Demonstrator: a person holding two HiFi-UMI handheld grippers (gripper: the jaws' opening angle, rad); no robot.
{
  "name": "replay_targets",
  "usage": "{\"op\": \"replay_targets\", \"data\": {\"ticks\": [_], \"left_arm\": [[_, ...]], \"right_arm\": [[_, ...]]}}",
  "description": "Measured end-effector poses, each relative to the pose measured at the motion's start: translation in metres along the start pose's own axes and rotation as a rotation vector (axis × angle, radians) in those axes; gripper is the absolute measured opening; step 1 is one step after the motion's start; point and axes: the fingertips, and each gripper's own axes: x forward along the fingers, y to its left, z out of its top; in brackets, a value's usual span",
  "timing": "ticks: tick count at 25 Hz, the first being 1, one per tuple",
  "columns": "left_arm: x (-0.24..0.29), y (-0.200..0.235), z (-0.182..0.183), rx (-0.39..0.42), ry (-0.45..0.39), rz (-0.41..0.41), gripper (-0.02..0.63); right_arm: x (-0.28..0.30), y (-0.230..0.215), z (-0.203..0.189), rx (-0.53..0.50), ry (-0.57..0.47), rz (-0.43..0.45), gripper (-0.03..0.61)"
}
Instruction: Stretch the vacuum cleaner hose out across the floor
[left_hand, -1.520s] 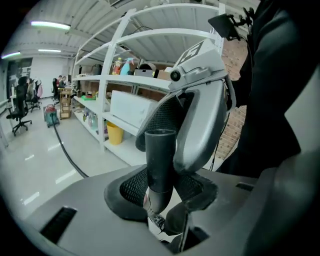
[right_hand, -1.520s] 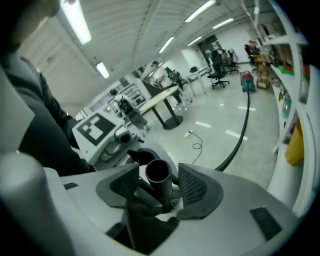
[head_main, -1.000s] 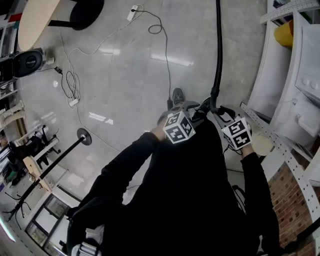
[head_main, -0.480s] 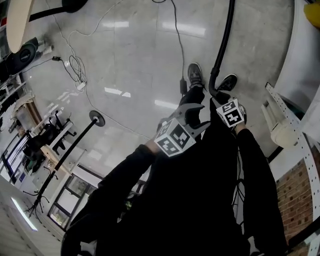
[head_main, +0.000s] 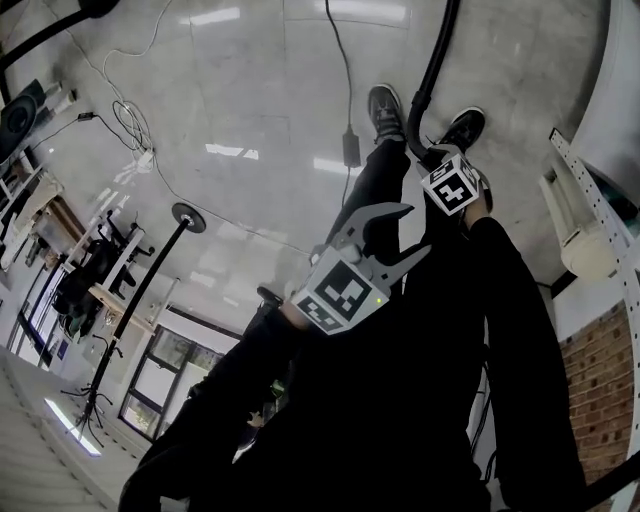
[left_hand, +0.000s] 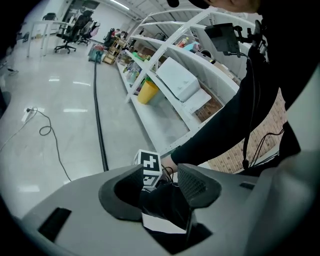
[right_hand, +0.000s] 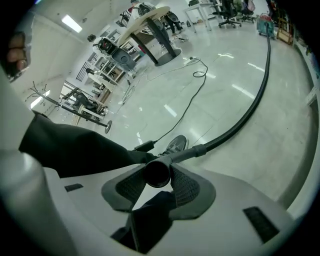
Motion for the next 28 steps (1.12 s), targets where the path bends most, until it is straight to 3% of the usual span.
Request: {"op": "replay_targets", "data": {"ticks": [4, 7, 8, 10, 11, 14, 20, 28], "left_arm": [[0.010, 0.011, -0.014, 0.002, 0.031, 0.026, 0.225], [0.009, 0.016, -0.020, -0.019, 0.034, 0.025, 0.225], [0.008, 0.019, -0.020, -0.042, 0.022, 0.020, 0.225], [0.005, 0.027, -0.017, -0.096, -0.001, 0.018, 0.225], [0.003, 0.031, -0.014, -0.113, -0.011, 0.023, 0.225], [-0.003, 0.037, -0.003, -0.116, -0.029, 0.045, 0.225], [-0.021, 0.021, 0.021, -0.062, -0.038, 0.060, 0.225], [-0.049, -0.030, 0.079, 0.050, -0.085, 0.062, 0.225]], "right_arm": [[0.020, -0.002, -0.025, -0.012, 0.078, 0.033, 0.164], [0.032, 0.016, -0.043, 0.041, 0.144, 0.135, 0.172], [0.035, 0.023, -0.045, 0.081, 0.152, 0.176, 0.212], [0.038, 0.030, -0.043, 0.152, 0.137, 0.220, 0.371], [0.038, 0.029, -0.040, 0.180, 0.124, 0.224, 0.379], [0.028, 0.024, -0.040, 0.208, 0.097, 0.194, 0.381], [-0.018, 0.037, -0.037, 0.137, 0.076, 0.086, 0.382], [-0.115, 0.091, -0.032, 0.113, -0.027, 0.108, 0.380]]}}
